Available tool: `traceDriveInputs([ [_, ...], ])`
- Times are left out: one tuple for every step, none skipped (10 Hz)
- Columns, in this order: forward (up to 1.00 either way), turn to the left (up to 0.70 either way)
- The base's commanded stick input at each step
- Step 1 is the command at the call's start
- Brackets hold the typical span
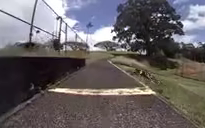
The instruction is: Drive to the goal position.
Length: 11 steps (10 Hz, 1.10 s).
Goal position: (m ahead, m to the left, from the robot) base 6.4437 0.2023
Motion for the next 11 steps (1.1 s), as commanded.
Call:
traceDriveInputs([
  [0.70,0.00],
  [0.70,0.00],
  [0.70,0.00],
  [0.70,0.00],
  [0.70,0.00],
  [0.70,0.01],
  [0.70,0.02],
  [0.70,0.02],
  [0.70,0.02],
  [0.70,0.00],
  [0.70,0.00],
])
